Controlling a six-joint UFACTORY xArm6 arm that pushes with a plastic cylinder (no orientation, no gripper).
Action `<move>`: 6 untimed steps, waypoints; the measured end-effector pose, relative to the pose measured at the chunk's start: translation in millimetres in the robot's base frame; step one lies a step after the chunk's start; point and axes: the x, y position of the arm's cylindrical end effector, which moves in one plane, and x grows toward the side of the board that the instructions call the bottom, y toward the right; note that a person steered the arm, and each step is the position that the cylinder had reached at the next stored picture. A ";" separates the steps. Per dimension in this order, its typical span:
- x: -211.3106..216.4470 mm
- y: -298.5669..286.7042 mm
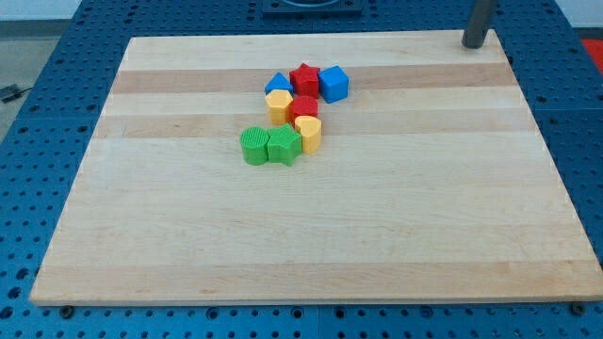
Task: Place the green star to the right of the red circle
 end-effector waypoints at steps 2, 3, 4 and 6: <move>28.7 -53.1; 32.2 -104.5; 25.5 -150.2; 28.8 -240.2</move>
